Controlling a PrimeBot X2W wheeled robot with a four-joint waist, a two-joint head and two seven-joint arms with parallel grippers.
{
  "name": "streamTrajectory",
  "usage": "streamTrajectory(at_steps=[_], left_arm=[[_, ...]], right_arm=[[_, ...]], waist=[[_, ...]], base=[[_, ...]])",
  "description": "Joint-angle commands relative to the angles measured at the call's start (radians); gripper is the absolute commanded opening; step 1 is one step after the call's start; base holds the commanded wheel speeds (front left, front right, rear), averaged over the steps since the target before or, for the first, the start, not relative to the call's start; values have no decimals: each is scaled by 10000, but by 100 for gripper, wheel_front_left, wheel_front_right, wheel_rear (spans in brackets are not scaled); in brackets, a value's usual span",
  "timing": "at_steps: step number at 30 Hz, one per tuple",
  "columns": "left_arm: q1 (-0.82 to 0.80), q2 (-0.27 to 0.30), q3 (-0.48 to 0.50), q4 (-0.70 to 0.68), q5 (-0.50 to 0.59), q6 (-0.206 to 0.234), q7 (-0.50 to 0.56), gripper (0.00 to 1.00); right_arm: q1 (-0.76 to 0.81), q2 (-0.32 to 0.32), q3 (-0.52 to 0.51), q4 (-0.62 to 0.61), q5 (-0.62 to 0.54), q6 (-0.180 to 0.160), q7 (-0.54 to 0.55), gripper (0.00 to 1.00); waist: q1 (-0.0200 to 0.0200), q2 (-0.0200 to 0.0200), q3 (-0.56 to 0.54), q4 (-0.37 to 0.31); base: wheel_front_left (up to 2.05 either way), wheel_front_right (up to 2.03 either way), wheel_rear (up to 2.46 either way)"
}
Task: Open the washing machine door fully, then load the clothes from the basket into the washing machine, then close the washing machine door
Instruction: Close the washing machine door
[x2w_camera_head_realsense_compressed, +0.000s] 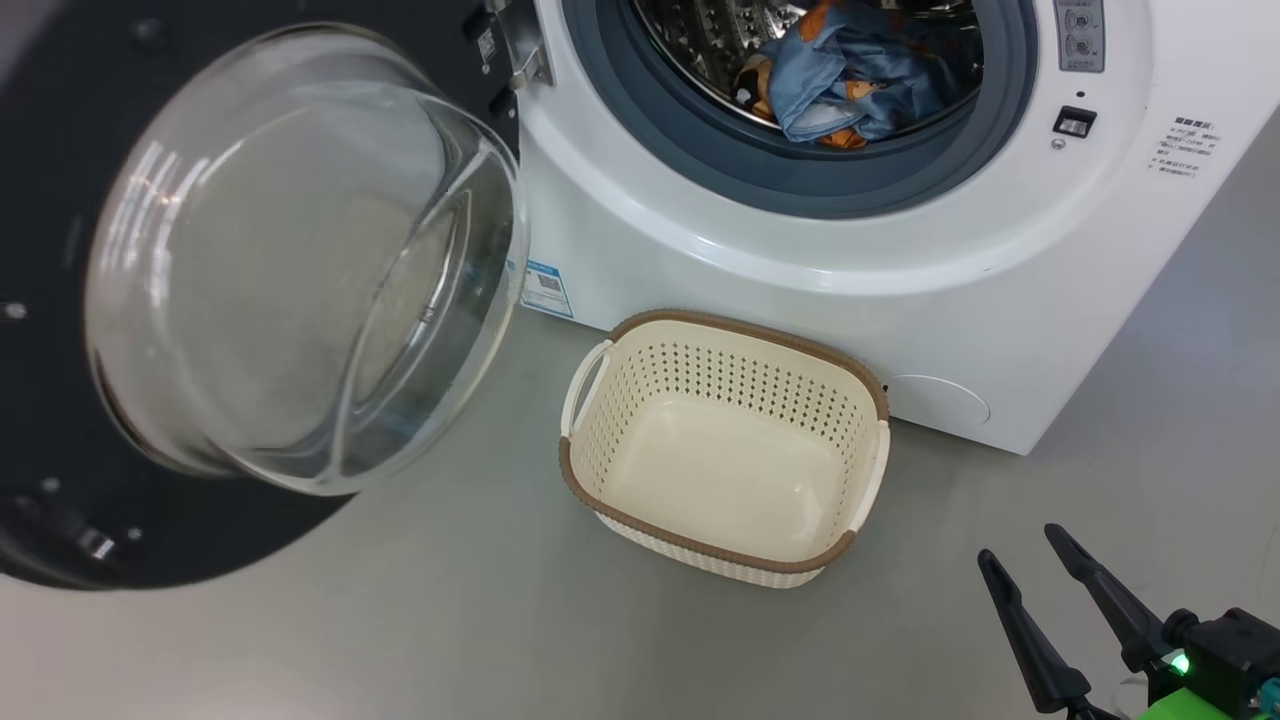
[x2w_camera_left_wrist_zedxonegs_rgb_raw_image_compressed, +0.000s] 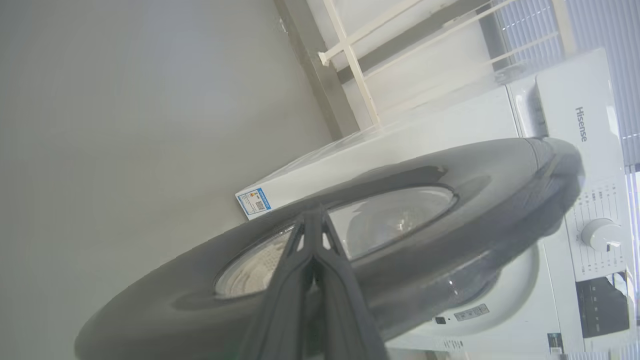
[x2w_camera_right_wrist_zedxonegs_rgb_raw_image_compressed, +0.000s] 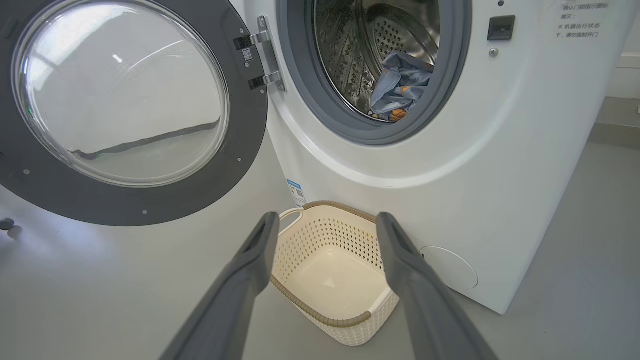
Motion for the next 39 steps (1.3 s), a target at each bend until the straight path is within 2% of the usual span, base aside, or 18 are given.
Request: streamTrajectory(at_steps=[1,10,21,31,39], left_arm=[[177,304,-66,-707,-253,-117,661,0],[991,193,-397,-2688,-1145,-136,2419,0],[1633,-303,-882,-5737,-2482,-142,4078,0],[1280,-1140,-2020,-7457,-2318,-143,4294,0],[313,-2022,-2981,-7734,-1775,-143,3764,0]], right_arm=[[-55,-125,160,-193,-36,16,-49,100],[-72,5,172,-185,-48,16,-49,100],[-120,140,98,-203,-58,16,-49,100],[-289,244,5,-259,-79,16,-49,100],[-541,336,-108,-288,-85,16,-49,100]], waist=[[0,-1,-41,3],[0,-1,-119,-40],[0,-1,-158,-297],[0,-1,-8,-942],[0,-1,288,-1676]], base=[[0,0,0],[0,0,0],[0,0,0],[0,0,0],[0,0,0]])
